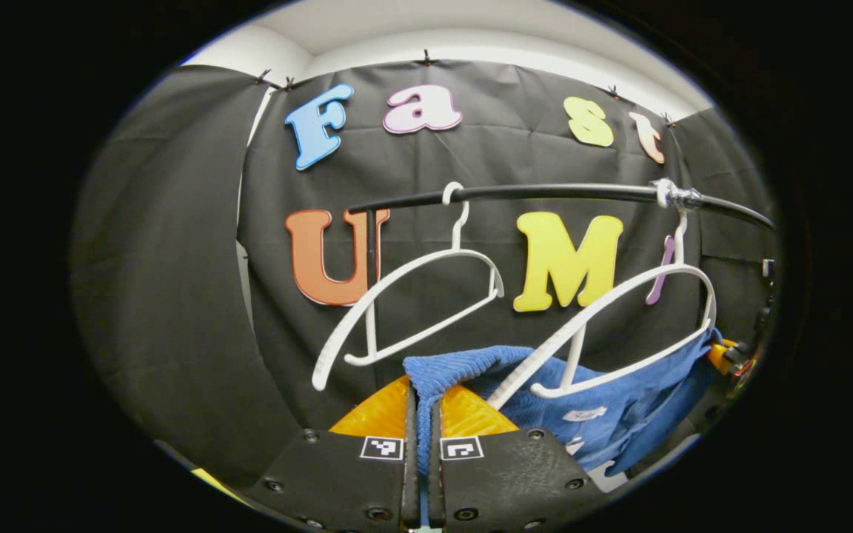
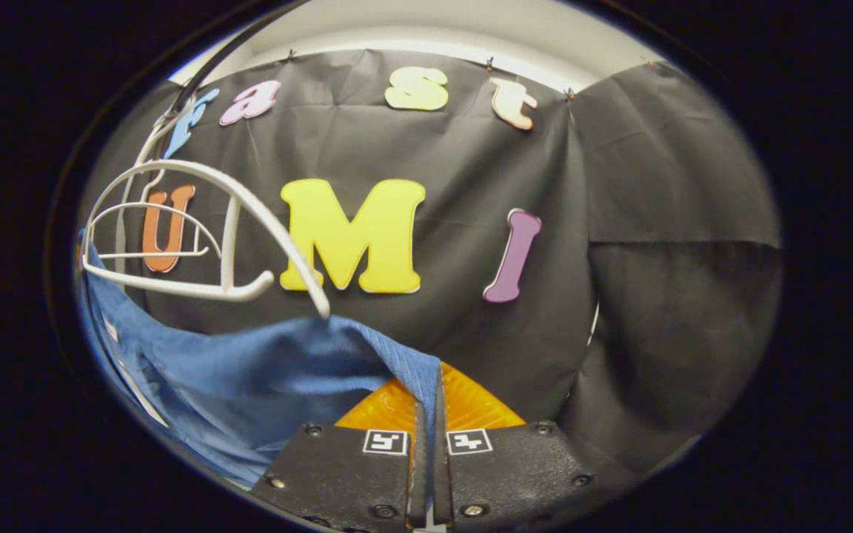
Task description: Grasp the clothes on the hanger with both hands and then place them into the laundry hamper below.
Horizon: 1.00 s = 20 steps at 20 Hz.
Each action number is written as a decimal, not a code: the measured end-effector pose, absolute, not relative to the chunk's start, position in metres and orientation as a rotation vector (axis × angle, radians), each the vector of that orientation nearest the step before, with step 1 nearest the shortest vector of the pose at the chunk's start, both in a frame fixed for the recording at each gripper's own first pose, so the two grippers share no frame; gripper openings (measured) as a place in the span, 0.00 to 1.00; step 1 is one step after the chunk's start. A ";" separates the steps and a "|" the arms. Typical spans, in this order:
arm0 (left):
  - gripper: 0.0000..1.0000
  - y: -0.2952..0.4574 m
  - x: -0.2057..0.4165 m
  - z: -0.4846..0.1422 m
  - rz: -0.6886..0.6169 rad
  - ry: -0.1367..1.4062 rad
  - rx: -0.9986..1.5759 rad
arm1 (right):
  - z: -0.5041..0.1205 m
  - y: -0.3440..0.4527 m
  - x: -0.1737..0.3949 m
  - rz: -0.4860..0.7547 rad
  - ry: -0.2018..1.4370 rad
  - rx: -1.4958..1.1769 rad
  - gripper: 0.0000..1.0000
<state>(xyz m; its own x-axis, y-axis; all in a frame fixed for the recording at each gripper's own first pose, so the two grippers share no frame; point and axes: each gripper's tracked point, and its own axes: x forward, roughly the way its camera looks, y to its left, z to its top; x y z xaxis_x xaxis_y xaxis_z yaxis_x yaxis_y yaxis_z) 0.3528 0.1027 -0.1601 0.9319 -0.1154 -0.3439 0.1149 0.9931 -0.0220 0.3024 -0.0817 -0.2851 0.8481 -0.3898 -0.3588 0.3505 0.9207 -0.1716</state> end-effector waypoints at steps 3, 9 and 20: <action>0.04 0.102 0.351 -0.177 -0.123 0.384 -0.009 | -0.305 -0.084 0.301 -0.386 0.453 -0.064 0.06; 0.05 0.105 0.336 -0.218 -0.105 0.454 -0.114 | -0.335 -0.075 0.293 -0.344 0.531 -0.024 0.07; 0.05 0.055 0.280 -0.239 -0.213 0.485 -0.141 | -0.355 0.010 0.261 -0.117 0.613 0.083 0.06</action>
<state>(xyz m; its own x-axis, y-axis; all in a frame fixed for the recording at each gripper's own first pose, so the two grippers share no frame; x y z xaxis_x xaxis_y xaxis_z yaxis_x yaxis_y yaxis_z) 0.2802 0.0551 -0.2388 0.8630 -0.2363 -0.4467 0.1695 0.9681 -0.1846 0.2609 0.0095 -0.3549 0.8114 -0.0843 -0.5784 0.1338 0.9901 0.0434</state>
